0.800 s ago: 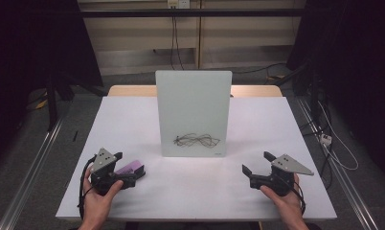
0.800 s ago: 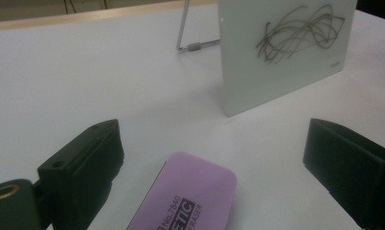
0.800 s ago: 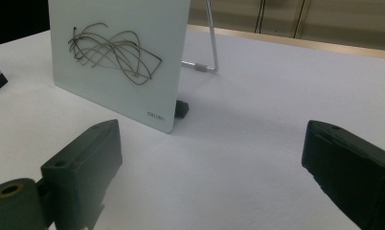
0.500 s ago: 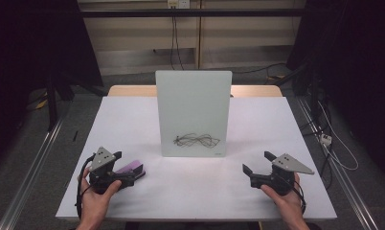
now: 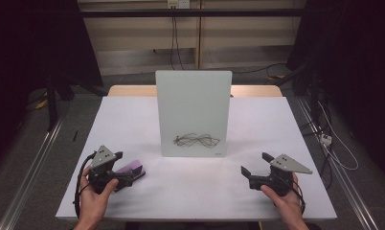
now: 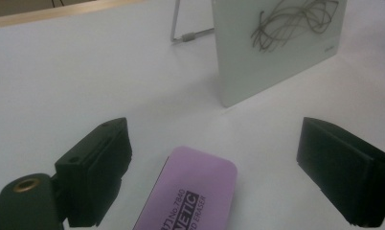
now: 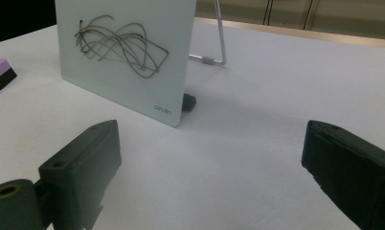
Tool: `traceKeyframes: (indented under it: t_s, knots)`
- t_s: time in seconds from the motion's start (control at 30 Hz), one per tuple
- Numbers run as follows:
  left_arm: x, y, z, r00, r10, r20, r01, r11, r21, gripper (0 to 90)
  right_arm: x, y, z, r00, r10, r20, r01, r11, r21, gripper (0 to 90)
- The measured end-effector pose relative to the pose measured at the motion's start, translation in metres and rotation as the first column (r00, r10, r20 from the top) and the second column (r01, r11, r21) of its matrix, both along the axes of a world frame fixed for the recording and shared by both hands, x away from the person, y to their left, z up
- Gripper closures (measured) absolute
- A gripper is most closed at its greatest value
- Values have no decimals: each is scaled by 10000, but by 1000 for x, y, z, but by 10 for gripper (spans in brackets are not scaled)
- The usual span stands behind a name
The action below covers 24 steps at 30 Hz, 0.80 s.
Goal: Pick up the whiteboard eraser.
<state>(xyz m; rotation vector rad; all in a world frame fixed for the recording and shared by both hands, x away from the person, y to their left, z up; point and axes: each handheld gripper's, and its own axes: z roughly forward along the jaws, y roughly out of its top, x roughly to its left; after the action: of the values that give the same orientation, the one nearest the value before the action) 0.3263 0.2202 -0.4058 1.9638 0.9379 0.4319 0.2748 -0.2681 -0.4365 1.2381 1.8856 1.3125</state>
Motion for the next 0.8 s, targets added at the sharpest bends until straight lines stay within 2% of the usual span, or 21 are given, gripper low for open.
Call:
traceKeyframes:
  t_s: [0.03, 0.07, 0.1, 0.17, 0.27, 0.3, 0.43, 0.47, 0.57, 0.7, 0.73, 0.8]
  knots:
    - [1, 1, 1, 9996, -202, -209, 199, 9997, -136, 99, 0, 0, 0, 10000, 24, 3, -24, 10000, -13, 69]
    - [2, 3, 3, 9991, -333, -249, 323, 9987, -393, 95, -1, 1, 1, 10000, 74, 39, -73, 10000, -38, 67]
    - [2, 3, 3, 9991, -333, -249, 323, 9987, -393, 94, -1, 1, 1, 9999, 105, 80, -105, 9999, -69, 67]
    - [3, 5, 5, 9989, -422, -205, 421, 9991, -92, 94, 0, 1, 0, 9999, 108, 96, -107, 9999, -111, 64]
    - [6, 6, 6, 9966, -676, -477, 673, 9977, -84, 96, 2, 1, 0, 9999, 93, 67, -92, 9999, -139, 63]
    - [9, 8, 7, 9918, -1071, -701, 1075, 9942, 6, 98, 2, 1, 0, 10000, 90, 41, -89, 9999, -97, 63]
    - [12, 10, 9, 9892, -1211, -826, 1231, 9922, 193, 99, 3, 1, -1, 9999, 118, -37, -119, 9999, -79, 65]
    - [12, 11, 10, 9878, -1293, -871, 1332, 9903, 404, 98, 3, 1, -1, 9999, 121, -29, -121, 9999, -98, 64]
    - [12, 11, 11, 9842, -1516, -911, 1580, 9851, 684, 94, 3, 1, 0, 9999, 152, -16, -153, 9998, -145, 65]
    - [12, 11, 10, 9807, -1659, -1034, 1742, 9817, 768, 93, 3, 1, 0, 9999, 120, -23, -120, 9998, -167, 65]
    - [12, 11, 9, 9774, -1778, -1148, 1891, 9772, 964, 93, 3, 2, 0, 9999, 129, -11, -130, 9997, -191, 65]
    - [13, 11, 7, 9766, -1778, -1209, 1897, 9773, 943, 95, 3, 2, 0, 9999, 161, -12, -161, 9997, -203, 65]
